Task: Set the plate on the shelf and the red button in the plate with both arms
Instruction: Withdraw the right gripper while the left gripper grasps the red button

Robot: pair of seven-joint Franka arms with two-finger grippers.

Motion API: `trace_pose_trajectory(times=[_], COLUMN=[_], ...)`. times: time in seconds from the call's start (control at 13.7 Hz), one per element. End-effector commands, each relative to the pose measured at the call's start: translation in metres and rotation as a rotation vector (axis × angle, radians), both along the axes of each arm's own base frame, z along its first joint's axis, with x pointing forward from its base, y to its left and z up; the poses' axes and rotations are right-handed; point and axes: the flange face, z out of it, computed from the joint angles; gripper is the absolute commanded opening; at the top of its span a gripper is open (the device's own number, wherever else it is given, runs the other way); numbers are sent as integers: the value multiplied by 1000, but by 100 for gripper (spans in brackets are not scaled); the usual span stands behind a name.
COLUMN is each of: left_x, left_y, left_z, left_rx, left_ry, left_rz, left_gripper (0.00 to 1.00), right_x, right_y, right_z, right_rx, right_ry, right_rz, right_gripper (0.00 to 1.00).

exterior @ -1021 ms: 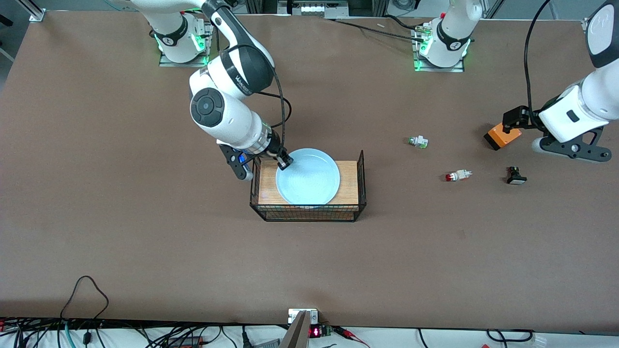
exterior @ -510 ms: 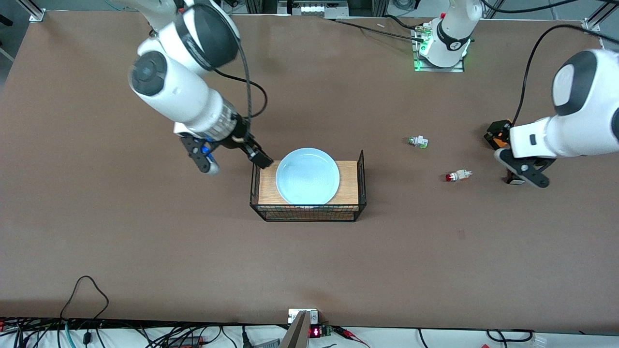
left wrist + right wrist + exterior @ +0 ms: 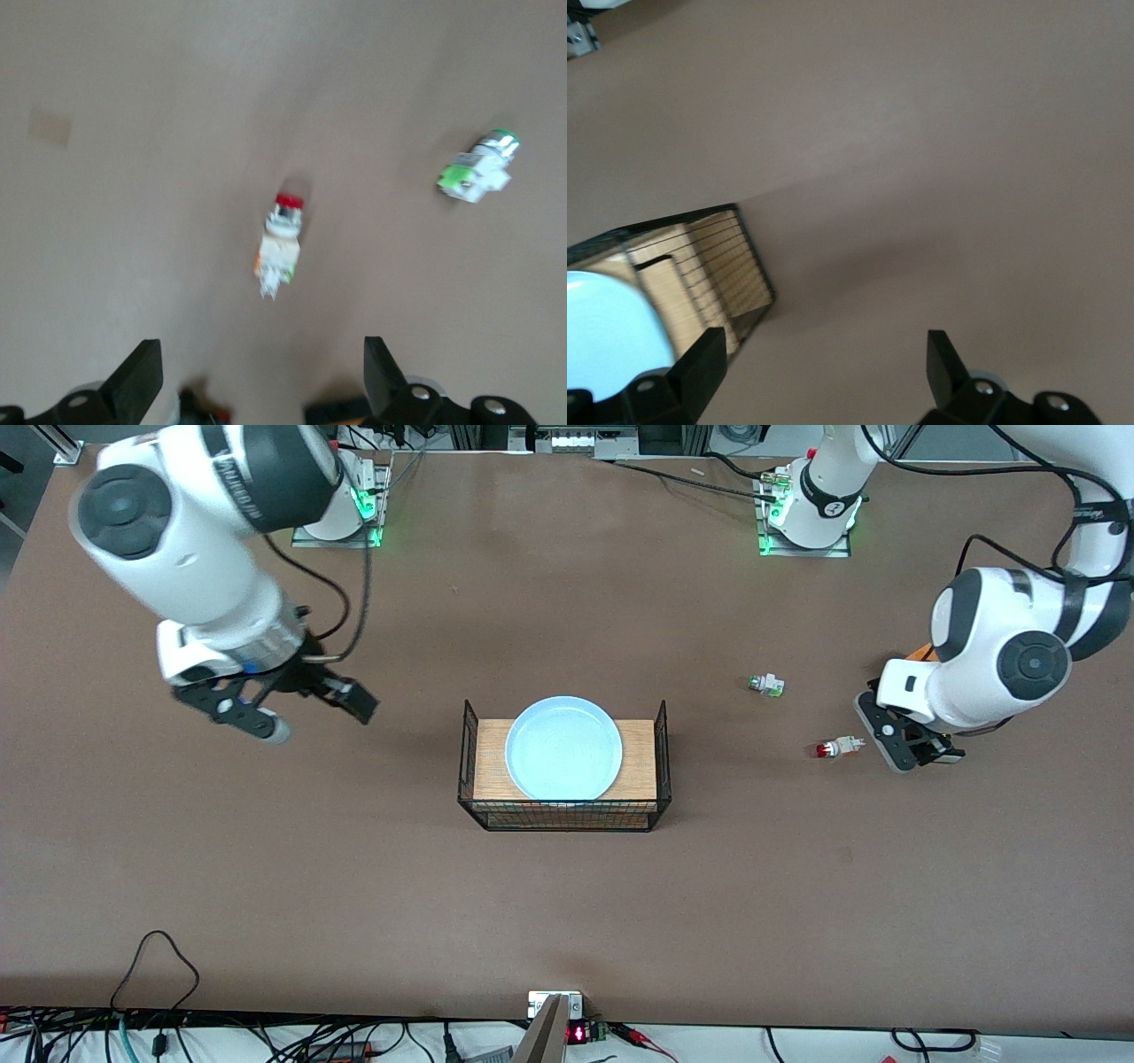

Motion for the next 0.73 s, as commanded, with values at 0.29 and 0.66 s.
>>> trace_pose_trajectory(times=[0.29, 0.66], left_x=[-34, -35], left_y=[14, 27], left_z=[-80, -117], left_rx=[-34, -62], left_ry=[-66, -114], left_rz=[-103, -182], left_gripper=[100, 95], right_x=[9, -8], right_y=[-155, -201], right_z=[5, 25], right_rx=[-6, -41], right_ry=[78, 103], right_rz=[184, 343], right_gripper=[100, 100])
